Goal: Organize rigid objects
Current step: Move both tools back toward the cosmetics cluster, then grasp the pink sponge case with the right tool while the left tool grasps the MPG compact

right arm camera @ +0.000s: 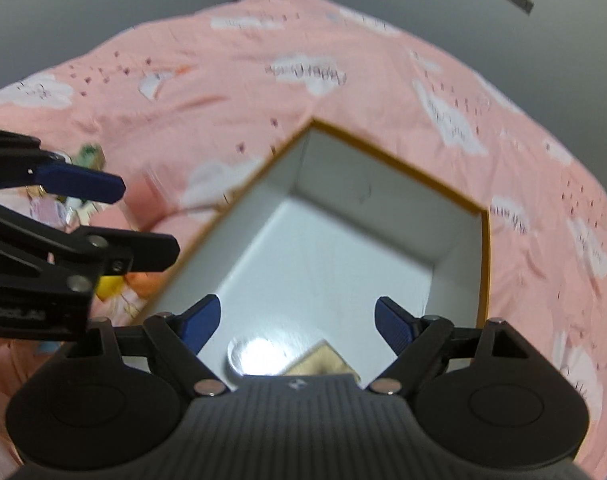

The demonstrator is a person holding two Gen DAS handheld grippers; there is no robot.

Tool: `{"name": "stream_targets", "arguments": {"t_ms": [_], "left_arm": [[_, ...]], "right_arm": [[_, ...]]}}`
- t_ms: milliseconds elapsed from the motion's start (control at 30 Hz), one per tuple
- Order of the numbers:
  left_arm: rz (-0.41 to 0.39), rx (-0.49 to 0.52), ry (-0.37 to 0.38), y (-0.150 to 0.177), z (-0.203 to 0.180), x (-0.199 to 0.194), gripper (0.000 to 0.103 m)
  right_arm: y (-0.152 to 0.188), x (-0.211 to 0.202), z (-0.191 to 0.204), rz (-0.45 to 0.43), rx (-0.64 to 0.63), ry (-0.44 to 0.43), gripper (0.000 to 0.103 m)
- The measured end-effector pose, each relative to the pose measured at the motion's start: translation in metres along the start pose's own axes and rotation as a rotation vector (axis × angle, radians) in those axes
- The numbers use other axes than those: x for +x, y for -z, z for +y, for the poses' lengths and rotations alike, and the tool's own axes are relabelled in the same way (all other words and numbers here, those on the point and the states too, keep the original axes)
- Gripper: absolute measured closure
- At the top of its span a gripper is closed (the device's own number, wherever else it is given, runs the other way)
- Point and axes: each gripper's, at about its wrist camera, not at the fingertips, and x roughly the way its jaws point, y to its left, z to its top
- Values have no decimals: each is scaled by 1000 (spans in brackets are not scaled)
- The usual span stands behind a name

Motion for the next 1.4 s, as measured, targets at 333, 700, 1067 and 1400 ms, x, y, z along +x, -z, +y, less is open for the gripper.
{"name": "stream_targets", "arguments": {"t_ms": [333, 700, 1067, 1400], "left_arm": [[-51, -101, -84, 1, 52, -24, 28], [8, -286, -185, 22, 138, -25, 29], [112, -395, -256, 52, 179, 0, 29], [112, -496, -342, 65, 205, 1, 31]], "right_arm": [[-25, -18, 39, -159, -43, -17, 20], [-46, 3, 91, -174, -55, -157, 20], [-47, 73, 140, -39, -67, -237, 34], [-62, 101, 158, 53, -175, -237, 36]]}}
